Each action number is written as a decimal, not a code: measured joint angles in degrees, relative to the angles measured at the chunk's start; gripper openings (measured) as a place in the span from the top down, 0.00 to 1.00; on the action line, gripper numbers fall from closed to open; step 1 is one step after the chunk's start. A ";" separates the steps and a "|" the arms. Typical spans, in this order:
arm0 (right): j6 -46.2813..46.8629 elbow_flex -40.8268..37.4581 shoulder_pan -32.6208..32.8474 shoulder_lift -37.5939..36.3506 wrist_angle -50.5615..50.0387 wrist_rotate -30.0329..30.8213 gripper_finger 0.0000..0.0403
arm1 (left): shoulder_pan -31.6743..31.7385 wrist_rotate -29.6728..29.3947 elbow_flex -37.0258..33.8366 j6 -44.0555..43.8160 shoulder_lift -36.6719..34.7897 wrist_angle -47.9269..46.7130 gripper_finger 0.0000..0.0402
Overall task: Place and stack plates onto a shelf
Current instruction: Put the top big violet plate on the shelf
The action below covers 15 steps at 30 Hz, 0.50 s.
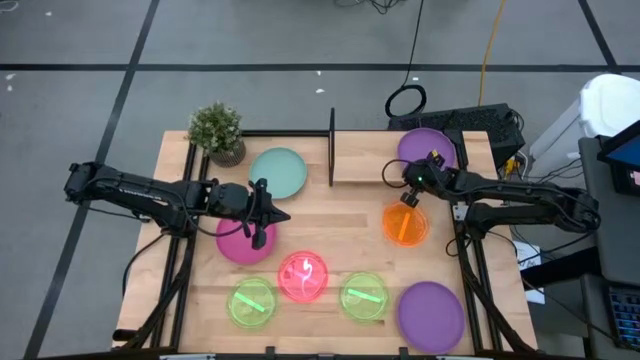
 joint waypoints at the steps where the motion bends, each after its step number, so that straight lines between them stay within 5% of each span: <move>1: 0.00 0.00 0.00 0.00 0.00 0.00 1.00 | -0.01 0.00 0.00 0.02 0.00 0.00 1.00; 8: -0.23 0.00 0.00 0.00 0.00 0.02 0.99 | -0.01 -0.01 0.00 0.26 0.01 0.00 1.00; 15: -0.22 0.00 0.00 0.00 -0.04 0.04 0.88 | -0.01 -1.05 0.00 -0.17 0.02 0.03 1.00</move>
